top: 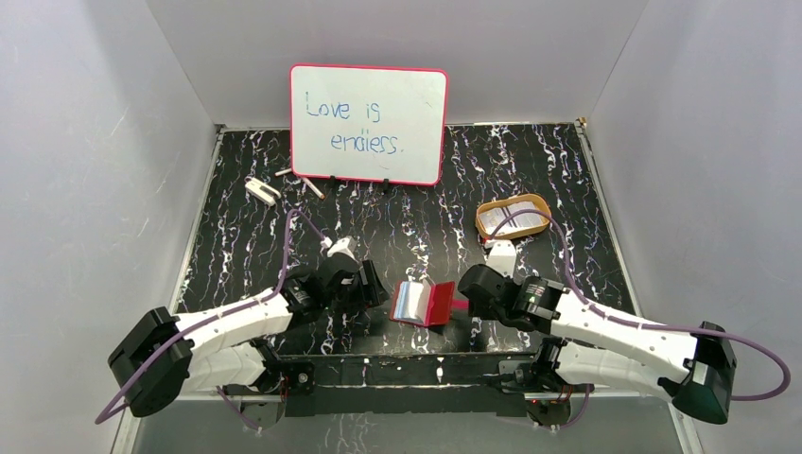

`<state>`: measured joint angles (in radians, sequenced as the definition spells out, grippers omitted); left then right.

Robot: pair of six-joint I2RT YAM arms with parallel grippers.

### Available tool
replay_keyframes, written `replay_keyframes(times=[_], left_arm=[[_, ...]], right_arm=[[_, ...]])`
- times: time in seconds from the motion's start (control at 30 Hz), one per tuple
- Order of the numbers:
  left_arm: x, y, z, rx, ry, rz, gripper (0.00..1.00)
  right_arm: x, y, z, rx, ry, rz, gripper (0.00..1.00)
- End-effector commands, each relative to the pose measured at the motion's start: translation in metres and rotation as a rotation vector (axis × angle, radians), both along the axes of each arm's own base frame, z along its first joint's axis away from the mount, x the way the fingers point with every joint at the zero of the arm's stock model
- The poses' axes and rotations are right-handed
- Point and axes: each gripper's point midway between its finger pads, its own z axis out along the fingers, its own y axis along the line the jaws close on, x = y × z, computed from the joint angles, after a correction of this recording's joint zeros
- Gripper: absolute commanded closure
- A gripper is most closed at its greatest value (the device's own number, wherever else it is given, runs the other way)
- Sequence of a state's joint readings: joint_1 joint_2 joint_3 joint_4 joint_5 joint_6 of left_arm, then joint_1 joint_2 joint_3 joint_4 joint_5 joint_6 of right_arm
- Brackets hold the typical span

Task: Put the credit cards into the card holder
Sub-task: Open the card holder at the center of the board.

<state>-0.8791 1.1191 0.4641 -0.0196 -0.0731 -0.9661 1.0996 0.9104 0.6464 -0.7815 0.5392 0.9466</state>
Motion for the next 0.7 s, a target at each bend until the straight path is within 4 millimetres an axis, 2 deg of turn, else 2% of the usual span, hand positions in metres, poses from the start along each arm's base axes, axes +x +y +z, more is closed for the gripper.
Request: replay_keyframes(times=[0.0,0.07,0.2,0.37,0.47,0.6,0.67], left_arm=[[0.001,0.012,0.000,0.028,-0.018,0.033,0.34],[0.001,0.013,0.002,0.027,-0.024,0.037,0.34],[0.002,0.016,0.008,0.024,-0.039,0.044,0.34],[0.002,0.021,0.014,0.031,-0.054,0.059,0.34],[0.001,0.028,0.014,0.040,-0.056,0.077,0.34],[-0.001,0.040,0.013,0.048,-0.061,0.124,0.34],[-0.002,0.045,0.015,0.039,-0.069,0.141,0.34]], right_arm=[[0.007,-0.018,0.026,0.007,-0.044,-0.143,0.42],[0.010,-0.008,0.044,0.077,-0.075,-0.118,0.40],[0.019,0.035,0.085,0.225,-0.135,0.031,0.39],[0.013,0.102,0.102,0.322,-0.094,0.258,0.40],[0.009,0.138,0.096,0.371,-0.066,0.342,0.41],[0.020,0.149,0.064,0.250,-0.039,0.328,0.35],[0.024,0.152,0.048,0.198,-0.024,0.326,0.26]])
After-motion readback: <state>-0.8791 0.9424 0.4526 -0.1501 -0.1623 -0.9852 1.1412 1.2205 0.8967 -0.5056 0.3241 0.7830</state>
